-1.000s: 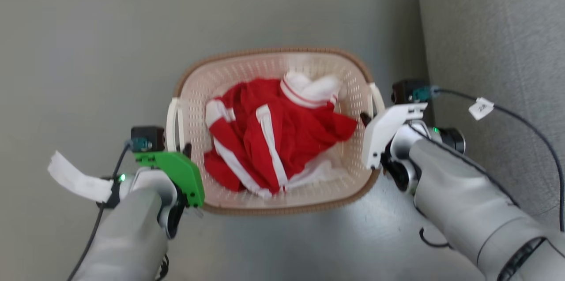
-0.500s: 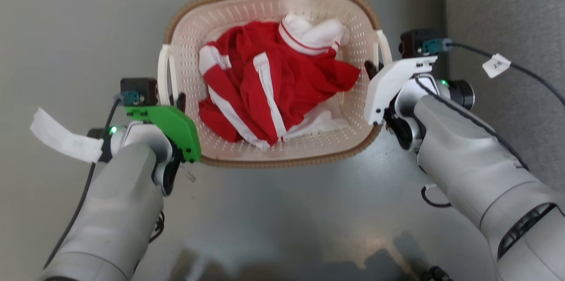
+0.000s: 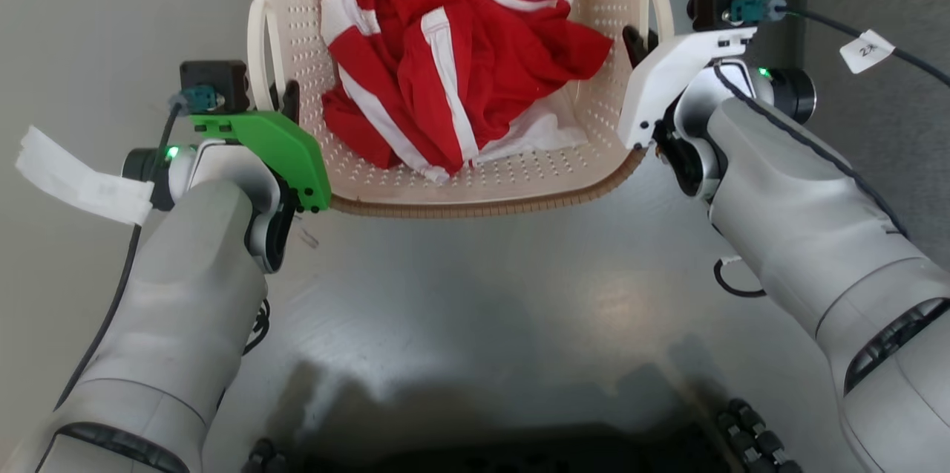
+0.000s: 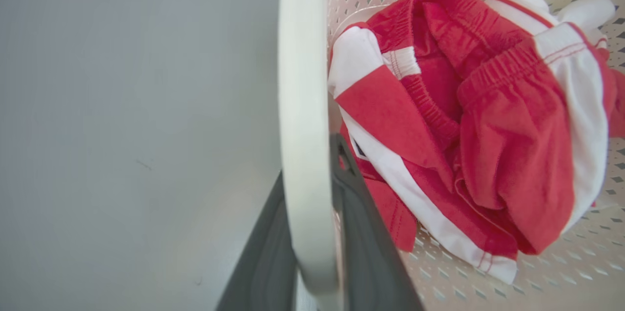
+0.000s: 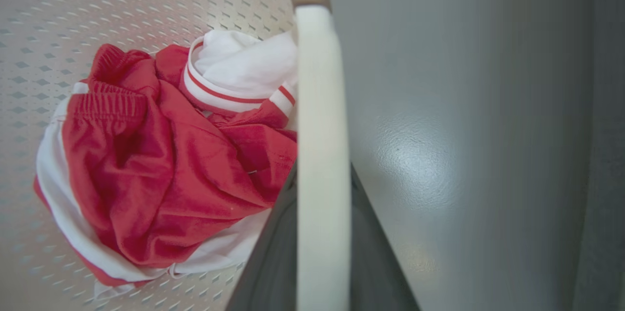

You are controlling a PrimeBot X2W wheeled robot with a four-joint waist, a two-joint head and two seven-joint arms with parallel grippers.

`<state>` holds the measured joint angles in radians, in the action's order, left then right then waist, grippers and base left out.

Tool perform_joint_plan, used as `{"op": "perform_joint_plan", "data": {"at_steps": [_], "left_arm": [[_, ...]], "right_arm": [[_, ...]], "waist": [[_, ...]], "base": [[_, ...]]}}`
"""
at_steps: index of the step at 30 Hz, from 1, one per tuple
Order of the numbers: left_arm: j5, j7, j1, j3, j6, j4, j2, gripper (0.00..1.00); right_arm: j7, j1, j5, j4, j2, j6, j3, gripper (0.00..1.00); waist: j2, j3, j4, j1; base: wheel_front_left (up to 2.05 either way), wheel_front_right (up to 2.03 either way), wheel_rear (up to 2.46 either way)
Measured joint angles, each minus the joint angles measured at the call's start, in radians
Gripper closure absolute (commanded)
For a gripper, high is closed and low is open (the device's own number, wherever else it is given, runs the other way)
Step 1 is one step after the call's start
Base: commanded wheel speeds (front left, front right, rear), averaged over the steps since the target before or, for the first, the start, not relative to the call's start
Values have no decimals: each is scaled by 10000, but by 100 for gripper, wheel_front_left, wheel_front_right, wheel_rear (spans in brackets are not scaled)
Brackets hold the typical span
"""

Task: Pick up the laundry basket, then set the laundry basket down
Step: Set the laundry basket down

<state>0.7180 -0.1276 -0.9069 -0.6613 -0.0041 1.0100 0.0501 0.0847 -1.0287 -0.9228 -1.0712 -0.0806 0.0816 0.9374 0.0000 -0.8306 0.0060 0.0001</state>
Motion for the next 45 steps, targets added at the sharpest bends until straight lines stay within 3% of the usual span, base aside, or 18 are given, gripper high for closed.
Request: {"op": "perform_joint_plan", "data": {"at_steps": [11,33,34,35,36,38,39,40,45], "left_arm": [[-31,-330,-247,4,-40,151,-29,100],[-117,-761,-832,-13,-136,477,-52,100],[-117,-765,-837,-12,-136,495,-54,100],[-117,-777,-844,-10,-136,508,-58,100],[-117,-809,-855,-4,-136,525,-61,78],[-117,-817,-872,0,-136,616,-77,54],[-117,-815,-871,-6,-136,683,-113,22],[-117,-817,-871,-2,-136,709,-142,4],[-117,-846,-872,33,-136,802,-171,0]], "right_arm": [[301,-199,2,-169,15,-105,10,100],[652,-593,-4,-311,6,-211,81,100],[663,-597,-4,-324,12,-211,88,96],[708,-599,-4,-347,12,-211,107,77],[744,-599,-4,-366,10,-219,136,52],[830,-607,0,-376,38,-303,178,0],[832,-629,0,-382,71,-314,194,0],[838,-667,0,-385,105,-316,211,0],[957,-758,15,-472,159,-316,282,0]], "waist": [[0,-961,78,1],[0,-1553,21,-1],[0,-1553,21,-1],[0,-1549,23,-1],[0,-1543,25,-1],[0,-1526,31,-1],[0,-1514,35,0],[0,-1500,39,-1],[0,-1417,61,-1]], "base": [[0,0,0],[0,0,0],[0,0,0],[0,0,0],[0,0,0],[0,0,0],[0,0,0],[0,0,0],[0,0,0]]}}
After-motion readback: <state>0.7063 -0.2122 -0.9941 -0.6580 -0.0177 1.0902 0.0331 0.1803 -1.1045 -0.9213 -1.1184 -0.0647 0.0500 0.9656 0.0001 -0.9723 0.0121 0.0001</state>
